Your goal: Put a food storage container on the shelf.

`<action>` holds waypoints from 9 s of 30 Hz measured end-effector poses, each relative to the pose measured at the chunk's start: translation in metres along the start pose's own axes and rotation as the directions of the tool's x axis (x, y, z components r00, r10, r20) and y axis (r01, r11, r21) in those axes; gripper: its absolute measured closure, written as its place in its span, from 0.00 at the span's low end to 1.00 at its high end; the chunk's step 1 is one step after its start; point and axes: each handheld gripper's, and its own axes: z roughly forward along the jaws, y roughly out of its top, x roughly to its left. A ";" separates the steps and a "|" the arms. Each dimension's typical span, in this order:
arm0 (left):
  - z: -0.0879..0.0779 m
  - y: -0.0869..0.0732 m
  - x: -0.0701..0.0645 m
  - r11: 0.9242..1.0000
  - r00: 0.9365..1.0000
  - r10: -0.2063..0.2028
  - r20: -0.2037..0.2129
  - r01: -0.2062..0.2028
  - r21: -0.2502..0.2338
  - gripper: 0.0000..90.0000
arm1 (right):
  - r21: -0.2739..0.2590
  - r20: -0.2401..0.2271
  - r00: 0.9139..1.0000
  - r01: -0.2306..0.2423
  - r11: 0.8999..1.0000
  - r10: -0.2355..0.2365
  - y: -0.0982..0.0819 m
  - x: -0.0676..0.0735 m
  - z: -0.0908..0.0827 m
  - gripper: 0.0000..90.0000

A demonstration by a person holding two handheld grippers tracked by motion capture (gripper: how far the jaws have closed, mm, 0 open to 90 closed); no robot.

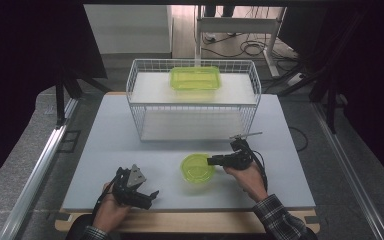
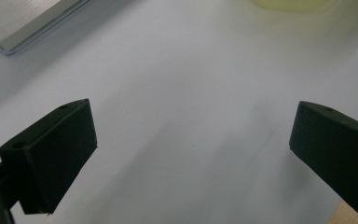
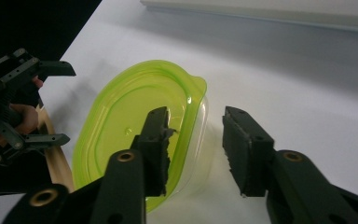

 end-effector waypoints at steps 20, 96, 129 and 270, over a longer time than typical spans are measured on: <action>-0.001 0.000 0.000 1.000 1.000 -0.003 -0.001 0.003 -0.004 0.01 | 0.053 -0.124 0.978 -0.162 0.985 0.168 0.001 -0.006 -0.001 0.90; -0.003 0.000 0.003 0.999 1.000 -0.029 0.000 0.029 -0.018 0.00 | -0.330 -0.161 0.982 -0.150 0.932 0.100 0.168 0.053 -0.127 0.91; -0.004 -0.001 0.004 0.999 1.000 -0.029 0.002 0.029 -0.016 0.01 | -0.394 -0.060 0.987 -0.162 0.905 0.150 0.232 0.059 -0.089 0.90; 0.000 -0.001 -0.001 1.000 1.000 -0.008 0.007 0.009 -0.004 0.01 | -0.119 0.361 0.887 0.350 0.929 -0.288 -0.042 0.016 -0.065 0.01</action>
